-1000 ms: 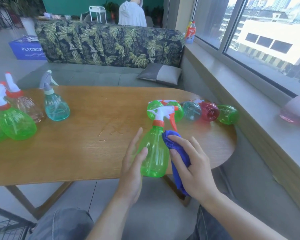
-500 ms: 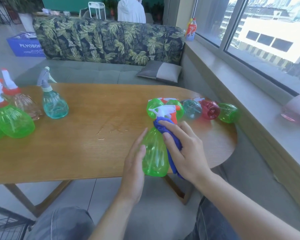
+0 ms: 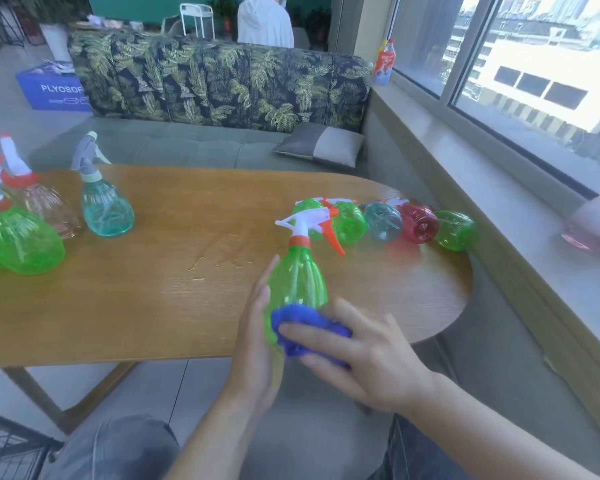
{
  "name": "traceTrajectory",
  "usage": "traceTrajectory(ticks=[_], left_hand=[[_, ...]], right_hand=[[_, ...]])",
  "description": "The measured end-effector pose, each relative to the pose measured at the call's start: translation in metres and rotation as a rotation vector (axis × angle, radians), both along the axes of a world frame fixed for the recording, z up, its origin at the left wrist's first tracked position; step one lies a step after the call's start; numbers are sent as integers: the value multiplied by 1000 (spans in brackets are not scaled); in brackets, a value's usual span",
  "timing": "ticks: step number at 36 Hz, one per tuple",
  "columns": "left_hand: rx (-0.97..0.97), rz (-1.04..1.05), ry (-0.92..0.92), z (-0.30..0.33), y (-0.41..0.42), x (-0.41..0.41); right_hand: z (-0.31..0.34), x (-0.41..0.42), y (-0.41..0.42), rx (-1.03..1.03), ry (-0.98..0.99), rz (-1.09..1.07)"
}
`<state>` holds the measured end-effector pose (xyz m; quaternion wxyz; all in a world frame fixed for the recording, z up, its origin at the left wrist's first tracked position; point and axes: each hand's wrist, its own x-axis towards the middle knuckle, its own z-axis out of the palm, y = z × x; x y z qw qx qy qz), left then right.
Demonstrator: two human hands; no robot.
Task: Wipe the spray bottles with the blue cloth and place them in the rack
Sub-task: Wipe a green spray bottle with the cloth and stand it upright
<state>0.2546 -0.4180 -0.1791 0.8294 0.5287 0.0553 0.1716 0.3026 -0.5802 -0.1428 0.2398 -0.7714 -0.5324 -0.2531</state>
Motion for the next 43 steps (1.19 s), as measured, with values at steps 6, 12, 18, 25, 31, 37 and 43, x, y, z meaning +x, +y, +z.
traceTrajectory(ticks=[6,12,18,25,31,37,43], left_hand=[[76,26,6,-5,-3,7],[80,52,48,-10,1,9],[-74,21,89,-1,7,1],[-48,66,27,7,10,3],[77,47,-6,-4,6,6],[63,70,42,-7,8,6],[-23,26,84,-4,10,0]], right_hand=[[21,28,16,210,269,-261],[2,15,28,161,277,-280],[-26,-6,21,-46,-42,-32],[3,3,15,-12,-38,-12],[29,28,30,230,227,-252],[4,16,31,163,232,-262],[-16,0,24,9,-9,-99]])
